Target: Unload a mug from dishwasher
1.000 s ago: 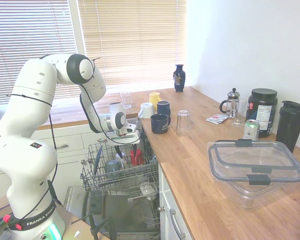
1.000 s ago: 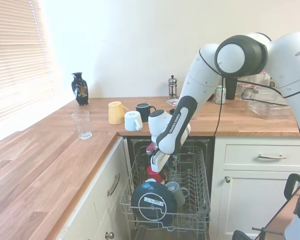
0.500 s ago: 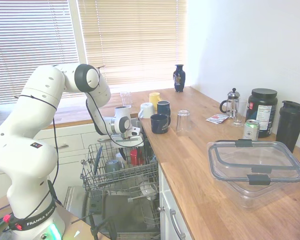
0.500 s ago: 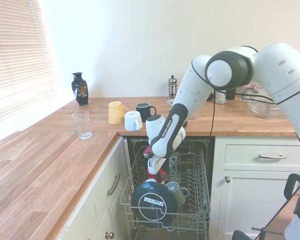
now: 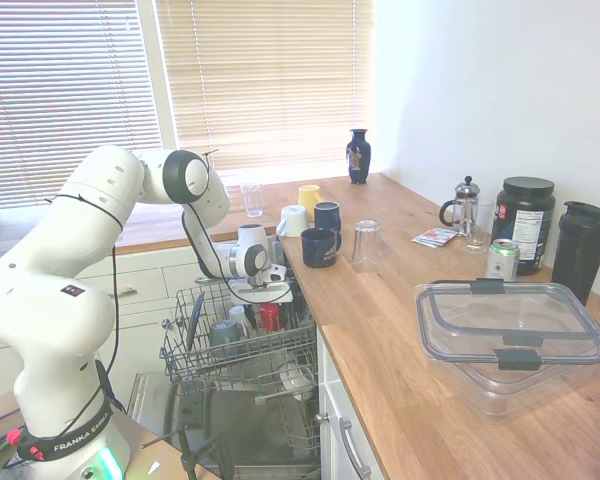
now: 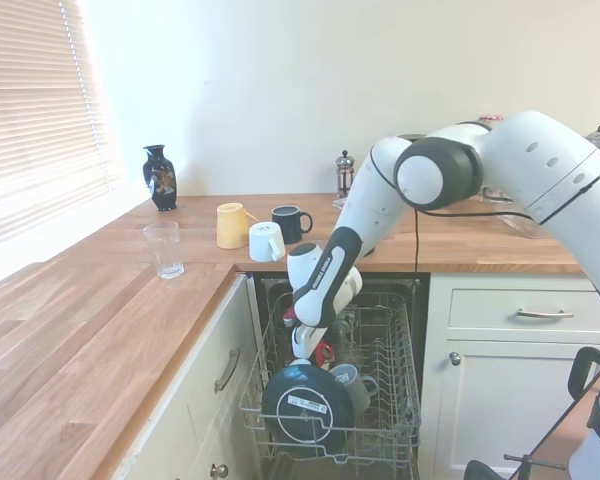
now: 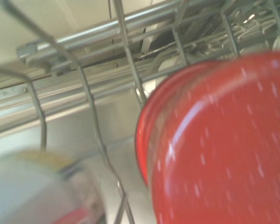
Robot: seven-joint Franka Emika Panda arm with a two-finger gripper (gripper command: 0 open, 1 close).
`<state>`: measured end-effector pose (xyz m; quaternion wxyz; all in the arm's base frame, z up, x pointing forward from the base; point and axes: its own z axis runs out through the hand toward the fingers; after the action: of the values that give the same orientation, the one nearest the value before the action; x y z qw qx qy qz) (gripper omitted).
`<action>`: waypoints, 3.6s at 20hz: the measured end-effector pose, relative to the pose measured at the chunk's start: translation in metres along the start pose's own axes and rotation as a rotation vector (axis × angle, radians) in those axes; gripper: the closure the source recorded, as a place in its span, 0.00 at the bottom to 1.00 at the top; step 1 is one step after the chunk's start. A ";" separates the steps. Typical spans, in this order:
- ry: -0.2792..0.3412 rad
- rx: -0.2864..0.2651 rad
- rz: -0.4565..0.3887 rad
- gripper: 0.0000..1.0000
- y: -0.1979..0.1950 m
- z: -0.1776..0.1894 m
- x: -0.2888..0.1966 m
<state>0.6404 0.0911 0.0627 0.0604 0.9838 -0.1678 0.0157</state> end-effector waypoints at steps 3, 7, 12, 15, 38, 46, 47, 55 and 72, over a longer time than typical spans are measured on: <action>-0.018 -0.013 -0.012 1.00 -0.003 0.003 0.002; -0.026 -0.020 -0.030 1.00 -0.004 0.008 0.003; -0.025 -0.019 -0.036 1.00 -0.006 0.013 0.001; -0.027 -0.020 -0.038 1.00 -0.007 0.014 0.000; 0.008 -0.040 -0.030 1.00 0.000 0.017 0.001; 0.072 -0.017 -0.024 1.00 0.009 -0.027 -0.016; 0.080 -0.012 -0.023 1.00 0.011 -0.037 -0.019; 0.107 0.014 -0.018 1.00 0.030 -0.097 -0.049; 0.198 0.107 0.060 1.00 0.066 -0.258 -0.079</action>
<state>0.5407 0.0870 0.3221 0.0236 0.9739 -0.1891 0.1235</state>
